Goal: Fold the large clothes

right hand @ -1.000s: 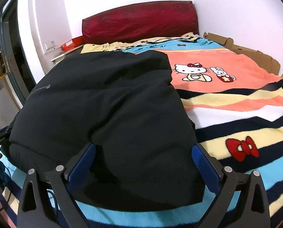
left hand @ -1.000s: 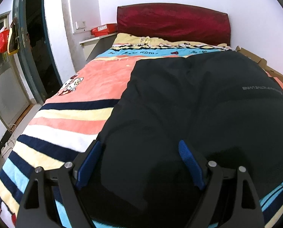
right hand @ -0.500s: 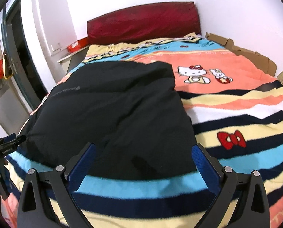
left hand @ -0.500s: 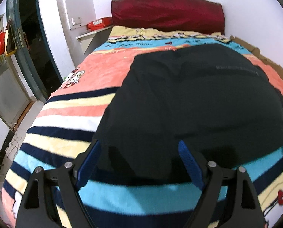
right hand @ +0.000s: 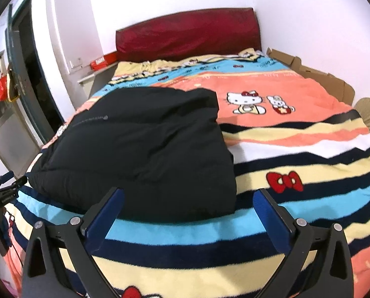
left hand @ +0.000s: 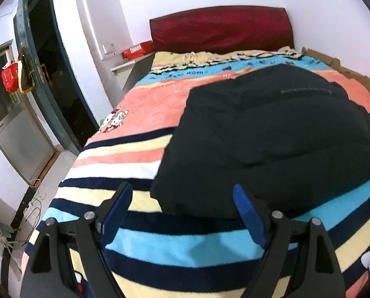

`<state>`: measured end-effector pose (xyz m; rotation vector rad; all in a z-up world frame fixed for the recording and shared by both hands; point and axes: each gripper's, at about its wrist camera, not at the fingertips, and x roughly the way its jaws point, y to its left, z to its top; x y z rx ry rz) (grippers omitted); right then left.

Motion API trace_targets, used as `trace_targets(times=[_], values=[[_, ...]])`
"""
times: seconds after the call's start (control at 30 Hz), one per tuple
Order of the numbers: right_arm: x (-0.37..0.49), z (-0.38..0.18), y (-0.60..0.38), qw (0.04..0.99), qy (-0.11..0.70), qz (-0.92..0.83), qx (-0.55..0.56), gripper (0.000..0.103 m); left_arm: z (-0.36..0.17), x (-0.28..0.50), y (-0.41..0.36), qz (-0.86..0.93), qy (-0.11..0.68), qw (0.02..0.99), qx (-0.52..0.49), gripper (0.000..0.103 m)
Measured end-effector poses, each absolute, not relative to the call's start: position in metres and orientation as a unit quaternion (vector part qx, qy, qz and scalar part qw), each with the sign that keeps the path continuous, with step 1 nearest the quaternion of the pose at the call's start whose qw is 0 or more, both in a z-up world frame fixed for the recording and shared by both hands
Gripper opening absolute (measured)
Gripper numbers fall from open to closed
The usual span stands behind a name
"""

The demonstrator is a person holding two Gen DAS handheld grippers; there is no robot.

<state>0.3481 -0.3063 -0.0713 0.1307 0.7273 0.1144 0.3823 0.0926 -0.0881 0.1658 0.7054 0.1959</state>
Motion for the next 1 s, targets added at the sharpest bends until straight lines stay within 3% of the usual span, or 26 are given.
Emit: trace_targets(times=[0.4, 1.0], values=[[0.378, -0.096, -0.309, 0.918, 0.384, 0.075, 0.070, 0.103, -0.096, 0.408, 0.113, 0.074, 0.362, 0.927, 0.064, 0.083], [0.415, -0.087, -0.321, 0.923, 0.372, 0.064, 0.067, 0.103, -0.095, 0.453, 0.133, 0.074, 0.370, 0.925, 0.043, 0.083]])
